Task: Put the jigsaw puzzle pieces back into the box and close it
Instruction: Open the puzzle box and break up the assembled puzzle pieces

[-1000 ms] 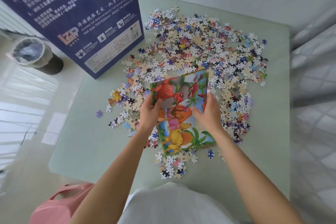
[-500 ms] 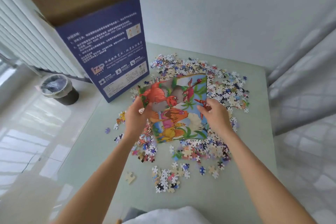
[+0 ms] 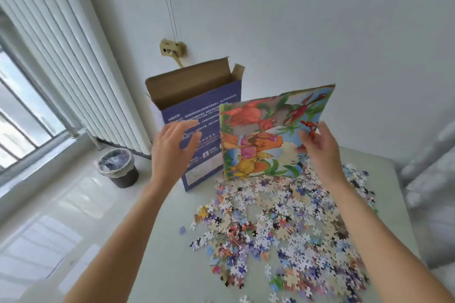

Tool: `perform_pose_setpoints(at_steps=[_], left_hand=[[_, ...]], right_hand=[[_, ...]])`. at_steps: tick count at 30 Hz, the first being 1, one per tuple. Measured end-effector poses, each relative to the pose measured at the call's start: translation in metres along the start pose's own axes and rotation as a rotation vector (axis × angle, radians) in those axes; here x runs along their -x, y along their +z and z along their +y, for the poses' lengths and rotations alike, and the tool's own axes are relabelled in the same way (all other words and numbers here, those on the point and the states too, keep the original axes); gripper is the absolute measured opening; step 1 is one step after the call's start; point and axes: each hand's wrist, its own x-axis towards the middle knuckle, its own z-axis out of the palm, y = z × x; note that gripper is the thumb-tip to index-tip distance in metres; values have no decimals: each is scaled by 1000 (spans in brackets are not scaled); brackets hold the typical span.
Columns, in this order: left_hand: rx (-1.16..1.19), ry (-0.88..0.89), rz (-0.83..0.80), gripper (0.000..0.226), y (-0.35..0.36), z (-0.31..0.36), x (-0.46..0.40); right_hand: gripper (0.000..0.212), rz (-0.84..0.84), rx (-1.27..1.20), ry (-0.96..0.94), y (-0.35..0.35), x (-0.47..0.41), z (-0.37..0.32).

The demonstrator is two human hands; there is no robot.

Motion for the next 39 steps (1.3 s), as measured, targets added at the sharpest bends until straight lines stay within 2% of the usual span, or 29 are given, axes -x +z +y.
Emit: perform_pose_setpoints(at_steps=[1,3,9,18,26,30,34,39], left_hand=[[-74,20,46,27,-10,-11,-17],[-192,31,32,31,-19,-34,-46],[-355,-15,-212,32,-16,-83,-87],[-323,-17,-195,20,-17,-91,-93],[-235,-17,-158,17,-20,-89,-95],[-145,-56,-114,34,-21,-83,-94],[-96,-103,-75,52,-24,-79,-94],[-34,-116,-68,65,-24,-77,-94]], right_hand=[[14,19,-31,-27,7,-17,-12],[13,51,-92,-53,21,-49,-34],[11,37,-215,-176,75,-131,-93],[11,-137,-328,-256,133,-178,-118],[13,-329,-282,-148,159,-201,-91],[9,-312,-321,-76,163,-207,-83],[8,-256,-344,-127,165,-212,-89],[13,-371,-286,-192,174,-217,-97]])
